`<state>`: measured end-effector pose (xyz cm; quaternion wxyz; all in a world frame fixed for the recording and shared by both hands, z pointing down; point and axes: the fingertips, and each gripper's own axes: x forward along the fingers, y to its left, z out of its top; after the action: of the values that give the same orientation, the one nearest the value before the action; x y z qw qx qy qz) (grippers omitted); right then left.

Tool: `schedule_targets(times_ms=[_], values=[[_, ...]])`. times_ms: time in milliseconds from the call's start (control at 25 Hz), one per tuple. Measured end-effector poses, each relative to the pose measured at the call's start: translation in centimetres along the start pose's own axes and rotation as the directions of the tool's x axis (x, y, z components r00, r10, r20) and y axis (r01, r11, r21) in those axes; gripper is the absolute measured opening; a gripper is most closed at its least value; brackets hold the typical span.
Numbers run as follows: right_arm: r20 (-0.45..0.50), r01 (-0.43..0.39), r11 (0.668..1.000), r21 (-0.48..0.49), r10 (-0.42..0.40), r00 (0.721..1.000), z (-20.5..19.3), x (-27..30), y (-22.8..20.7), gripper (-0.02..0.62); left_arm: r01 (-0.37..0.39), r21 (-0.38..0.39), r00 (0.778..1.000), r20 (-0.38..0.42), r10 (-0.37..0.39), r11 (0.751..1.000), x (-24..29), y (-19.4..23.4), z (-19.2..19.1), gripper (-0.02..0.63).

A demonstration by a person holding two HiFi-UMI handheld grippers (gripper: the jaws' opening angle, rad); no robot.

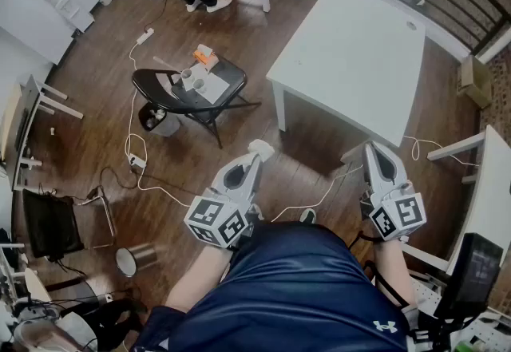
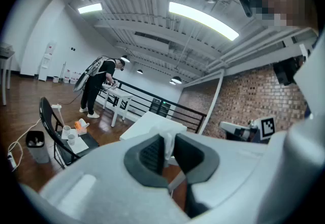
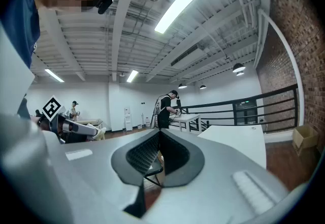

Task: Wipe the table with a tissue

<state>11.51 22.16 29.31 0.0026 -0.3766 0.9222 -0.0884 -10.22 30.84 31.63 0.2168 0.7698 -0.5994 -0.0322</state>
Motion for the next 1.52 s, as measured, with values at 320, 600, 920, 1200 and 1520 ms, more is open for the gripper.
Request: schedule_targets(times_ms=[320, 600, 920, 1200, 1520], values=[[-0.018, -0.001, 0.998, 0.069, 0.003, 1.0, -0.9, -0.2, -5.3, 0.003, -0.025, -0.02, 1.0, -0.017, 0.025, 0.999, 3.0, -3.3, -2.1, 0.021], [-0.052, 0.004, 0.995, 0.097, 0.002, 0.999, -2.1, 2.6, -7.5, 0.003, -0.067, -0.026, 0.997, -0.026, 0.066, 0.997, 5.3, -1.0, -1.1, 0.021], [-0.11, 0.093, 0.993, 0.077, -0.084, 0.99, -2.9, 8.3, -10.2, 0.003, -0.009, 0.002, 0.999, -0.049, 0.009, 1.0, 11.8, 4.6, 0.3, 0.021], [-0.159, 0.184, 0.982, 0.033, -0.177, 0.971, -0.8, 15.3, -12.3, 0.003, 0.081, 0.071, 0.994, -0.084, -0.075, 0.994, 18.8, 9.7, 4.4, 0.021], [-0.207, 0.192, 0.981, 0.015, -0.185, 0.961, -0.7, 22.2, -13.0, 0.003, 0.118, 0.125, 0.976, -0.198, -0.092, 0.985, 25.4, 14.9, 5.4, 0.021]])
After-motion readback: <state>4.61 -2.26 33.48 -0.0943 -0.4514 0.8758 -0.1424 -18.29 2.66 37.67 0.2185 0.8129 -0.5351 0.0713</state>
